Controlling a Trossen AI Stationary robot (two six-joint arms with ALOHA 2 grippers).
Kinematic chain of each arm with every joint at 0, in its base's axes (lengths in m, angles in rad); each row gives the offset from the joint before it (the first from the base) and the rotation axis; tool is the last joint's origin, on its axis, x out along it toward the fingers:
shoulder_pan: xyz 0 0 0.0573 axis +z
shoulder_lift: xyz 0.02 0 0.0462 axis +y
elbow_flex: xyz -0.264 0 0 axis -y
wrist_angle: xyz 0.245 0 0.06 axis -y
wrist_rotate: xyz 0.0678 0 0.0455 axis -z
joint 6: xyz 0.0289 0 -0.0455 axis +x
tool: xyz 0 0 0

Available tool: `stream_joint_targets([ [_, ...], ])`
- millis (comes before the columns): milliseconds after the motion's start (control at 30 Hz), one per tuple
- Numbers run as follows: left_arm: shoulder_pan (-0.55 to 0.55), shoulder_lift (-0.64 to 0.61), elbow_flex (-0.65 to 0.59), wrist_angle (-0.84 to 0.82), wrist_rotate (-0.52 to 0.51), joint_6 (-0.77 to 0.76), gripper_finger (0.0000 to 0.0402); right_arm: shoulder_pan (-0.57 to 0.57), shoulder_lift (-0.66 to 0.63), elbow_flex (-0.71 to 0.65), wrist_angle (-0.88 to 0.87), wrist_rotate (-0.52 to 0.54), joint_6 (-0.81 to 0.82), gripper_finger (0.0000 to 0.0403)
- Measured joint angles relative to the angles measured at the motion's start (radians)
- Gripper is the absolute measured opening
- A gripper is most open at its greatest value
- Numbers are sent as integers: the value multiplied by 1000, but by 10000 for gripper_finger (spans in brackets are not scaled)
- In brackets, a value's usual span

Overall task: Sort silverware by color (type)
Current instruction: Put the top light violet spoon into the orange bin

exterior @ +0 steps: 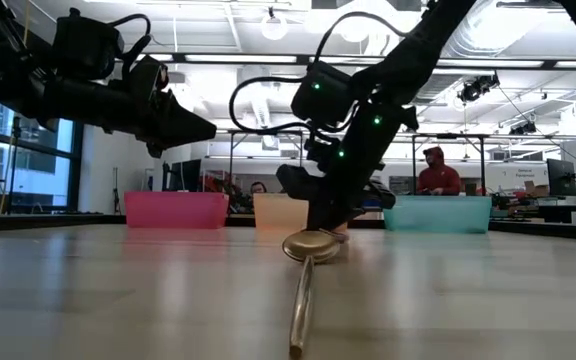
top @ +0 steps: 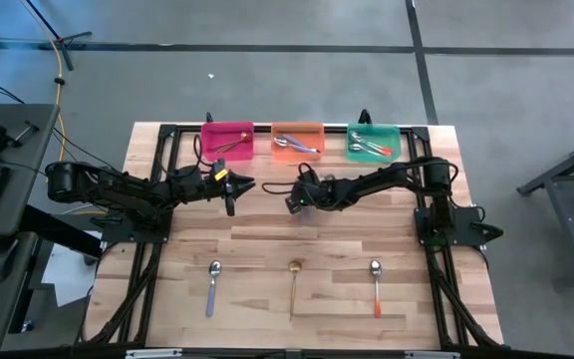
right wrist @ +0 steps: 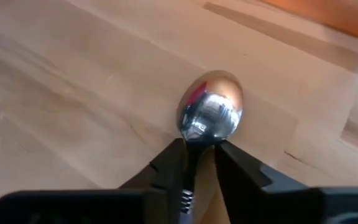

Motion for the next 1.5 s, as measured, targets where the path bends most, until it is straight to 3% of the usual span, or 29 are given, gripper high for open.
stream_joint_targets([
  [233,-1,0,0,1,0,0,71,-14,-5,0,16,-62,-127,9],
  [433,-1,0,0,-13,0,0,71,-44,-48,-5,7,-172,-223,7],
  [733,-1,0,0,-23,0,11,71,-98,-176,2,-5,-238,-400,0],
  [1067,-1,0,0,-17,0,17,71,-242,-188,269,-267,-234,-681,0],
  [1300,-1,0,0,-18,0,11,71,-239,-188,320,-437,-273,-569,8],
  [1400,-1,0,0,-23,0,10,71,-191,-188,270,-412,-277,-472,30],
  [1500,-1,0,0,-38,0,10,71,-137,-188,180,-274,-269,-362,64],
])
